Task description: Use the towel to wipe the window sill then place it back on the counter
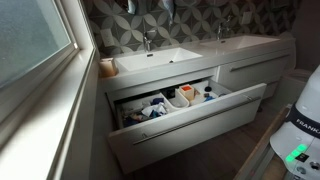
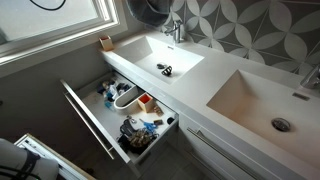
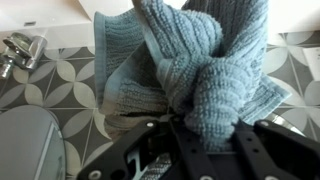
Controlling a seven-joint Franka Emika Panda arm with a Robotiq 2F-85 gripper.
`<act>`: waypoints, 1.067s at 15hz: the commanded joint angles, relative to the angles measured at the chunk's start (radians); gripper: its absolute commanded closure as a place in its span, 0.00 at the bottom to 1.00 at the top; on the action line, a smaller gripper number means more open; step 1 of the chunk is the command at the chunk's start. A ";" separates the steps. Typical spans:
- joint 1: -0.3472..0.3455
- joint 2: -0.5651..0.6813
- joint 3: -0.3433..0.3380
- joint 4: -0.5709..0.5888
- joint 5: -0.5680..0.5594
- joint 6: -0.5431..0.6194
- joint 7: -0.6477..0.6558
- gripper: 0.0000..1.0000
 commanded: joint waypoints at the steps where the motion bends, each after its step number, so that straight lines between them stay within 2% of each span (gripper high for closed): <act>1: -0.023 0.131 -0.061 0.106 0.001 0.071 0.073 0.93; 7: -0.020 0.321 -0.185 0.230 0.022 0.198 0.101 0.93; 11: -0.013 0.401 -0.242 0.272 0.064 0.168 0.089 0.93; 12: -0.025 0.357 -0.218 0.215 0.025 0.189 0.088 0.71; 16: -0.024 0.396 -0.233 0.239 0.041 0.188 0.088 0.71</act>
